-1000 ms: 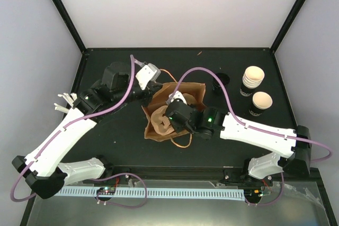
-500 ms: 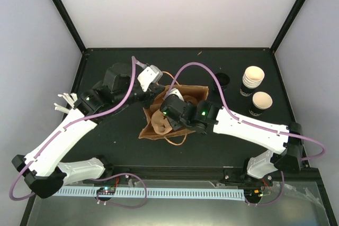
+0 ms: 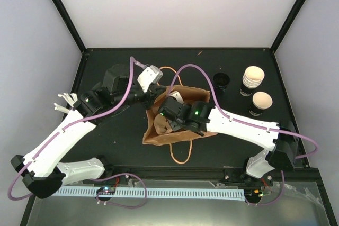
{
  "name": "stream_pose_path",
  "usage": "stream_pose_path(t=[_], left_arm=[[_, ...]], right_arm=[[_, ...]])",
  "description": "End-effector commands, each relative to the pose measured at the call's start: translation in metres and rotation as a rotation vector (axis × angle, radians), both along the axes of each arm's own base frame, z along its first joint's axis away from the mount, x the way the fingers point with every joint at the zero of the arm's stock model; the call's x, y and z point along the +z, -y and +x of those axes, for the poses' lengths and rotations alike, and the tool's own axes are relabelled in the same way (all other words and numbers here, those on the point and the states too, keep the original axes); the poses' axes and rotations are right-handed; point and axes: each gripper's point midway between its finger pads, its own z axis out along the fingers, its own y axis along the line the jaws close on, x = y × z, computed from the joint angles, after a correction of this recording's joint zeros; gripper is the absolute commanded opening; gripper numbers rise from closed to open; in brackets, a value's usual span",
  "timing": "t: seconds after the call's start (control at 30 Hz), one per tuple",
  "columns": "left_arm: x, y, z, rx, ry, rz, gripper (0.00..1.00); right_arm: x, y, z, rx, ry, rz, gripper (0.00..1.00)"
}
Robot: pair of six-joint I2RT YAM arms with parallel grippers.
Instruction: Pack the takeout coffee
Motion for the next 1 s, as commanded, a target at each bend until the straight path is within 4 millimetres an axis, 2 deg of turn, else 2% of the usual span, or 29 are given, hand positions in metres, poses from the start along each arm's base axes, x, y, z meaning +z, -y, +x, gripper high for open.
stream_pose_path(t=[0.0, 0.37, 0.53, 0.7, 0.97], left_arm=[[0.021, 0.003, -0.003, 0.000, 0.028, -0.071, 0.02], [0.026, 0.001, -0.008, 0.005, 0.009, -0.072, 0.02], [0.027, 0.001, -0.013, -0.015, 0.001, -0.080, 0.02], [0.027, 0.001, -0.017, -0.025, -0.009, -0.087, 0.01], [0.031, 0.001, -0.021, -0.032, -0.023, -0.115, 0.02]], right_arm=[[-0.008, 0.003, 0.005, -0.041, 0.009, 0.006, 0.40], [-0.025, 0.002, 0.009, -0.019, 0.023, -0.019, 0.39], [-0.025, 0.000, 0.018, -0.011, 0.047, -0.014, 0.39], [-0.034, 0.000, 0.024, 0.000, 0.042, -0.024, 0.39], [-0.052, 0.000, 0.020, 0.018, 0.010, -0.051, 0.39]])
